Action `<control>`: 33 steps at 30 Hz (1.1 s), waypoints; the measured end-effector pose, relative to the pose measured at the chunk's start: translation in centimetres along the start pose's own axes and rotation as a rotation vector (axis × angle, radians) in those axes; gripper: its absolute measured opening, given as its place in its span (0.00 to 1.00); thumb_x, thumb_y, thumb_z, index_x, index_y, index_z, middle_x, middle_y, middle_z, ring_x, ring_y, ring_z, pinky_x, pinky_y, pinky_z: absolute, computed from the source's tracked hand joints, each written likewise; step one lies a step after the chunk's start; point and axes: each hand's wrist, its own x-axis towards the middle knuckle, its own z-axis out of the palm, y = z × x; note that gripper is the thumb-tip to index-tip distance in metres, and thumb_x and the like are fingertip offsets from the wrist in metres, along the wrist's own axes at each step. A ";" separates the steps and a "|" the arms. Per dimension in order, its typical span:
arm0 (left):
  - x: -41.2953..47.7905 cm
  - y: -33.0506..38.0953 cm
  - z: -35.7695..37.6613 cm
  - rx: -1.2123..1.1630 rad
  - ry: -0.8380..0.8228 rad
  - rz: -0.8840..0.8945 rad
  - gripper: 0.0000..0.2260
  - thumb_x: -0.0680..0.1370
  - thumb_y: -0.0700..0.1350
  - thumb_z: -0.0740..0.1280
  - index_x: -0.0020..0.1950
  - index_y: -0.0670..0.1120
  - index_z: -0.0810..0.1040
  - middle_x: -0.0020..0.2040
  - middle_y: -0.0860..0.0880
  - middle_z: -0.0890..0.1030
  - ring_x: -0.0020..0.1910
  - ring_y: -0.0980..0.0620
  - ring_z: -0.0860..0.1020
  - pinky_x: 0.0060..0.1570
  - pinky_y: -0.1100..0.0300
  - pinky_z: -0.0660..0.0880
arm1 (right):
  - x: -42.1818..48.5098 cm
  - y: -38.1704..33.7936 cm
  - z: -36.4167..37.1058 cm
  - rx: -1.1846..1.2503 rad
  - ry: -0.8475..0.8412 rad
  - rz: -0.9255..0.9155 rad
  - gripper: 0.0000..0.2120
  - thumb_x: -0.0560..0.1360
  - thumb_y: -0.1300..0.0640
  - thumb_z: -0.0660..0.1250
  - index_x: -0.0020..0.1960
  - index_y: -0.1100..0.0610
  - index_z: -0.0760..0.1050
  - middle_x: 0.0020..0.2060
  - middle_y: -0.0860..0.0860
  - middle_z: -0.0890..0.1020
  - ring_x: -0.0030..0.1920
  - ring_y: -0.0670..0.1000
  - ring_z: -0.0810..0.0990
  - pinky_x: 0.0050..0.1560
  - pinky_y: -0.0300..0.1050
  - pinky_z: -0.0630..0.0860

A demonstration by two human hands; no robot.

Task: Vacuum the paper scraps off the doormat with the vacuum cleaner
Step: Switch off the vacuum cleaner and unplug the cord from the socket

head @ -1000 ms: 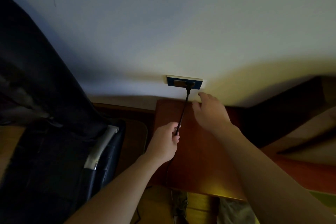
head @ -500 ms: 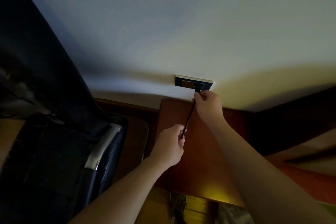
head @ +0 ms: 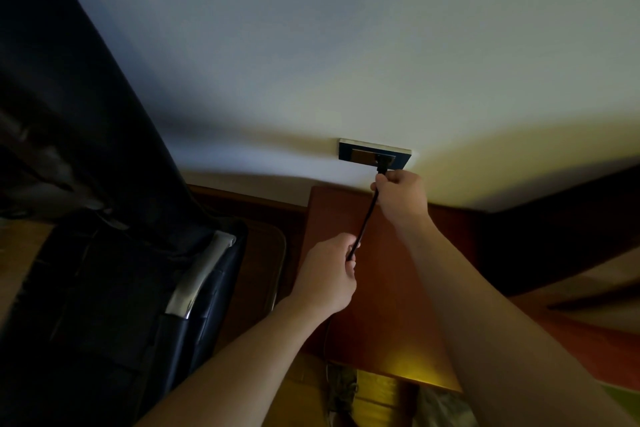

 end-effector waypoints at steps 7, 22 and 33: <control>-0.3 0.2 0.1 -0.027 0.021 0.009 0.14 0.82 0.40 0.65 0.68 0.50 0.76 0.50 0.55 0.80 0.47 0.57 0.81 0.51 0.58 0.82 | 0.2 0.2 0.4 0.020 0.031 0.018 0.12 0.81 0.57 0.64 0.56 0.64 0.81 0.36 0.48 0.81 0.34 0.47 0.76 0.33 0.40 0.71; -9.2 -6.1 0.4 -0.063 -0.127 -0.149 0.10 0.82 0.38 0.64 0.57 0.52 0.79 0.44 0.56 0.80 0.44 0.60 0.80 0.47 0.62 0.81 | -8.9 6.7 4.4 0.002 -0.096 0.215 0.10 0.79 0.59 0.67 0.40 0.58 0.82 0.39 0.59 0.85 0.37 0.53 0.80 0.37 0.48 0.77; -16.3 -6.4 -1.1 -0.227 0.006 -0.078 0.14 0.81 0.37 0.67 0.64 0.50 0.79 0.46 0.57 0.80 0.45 0.64 0.81 0.48 0.70 0.78 | -16.8 3.5 3.8 -0.061 -0.060 -0.070 0.12 0.80 0.57 0.65 0.40 0.57 0.81 0.32 0.50 0.80 0.31 0.50 0.76 0.34 0.44 0.72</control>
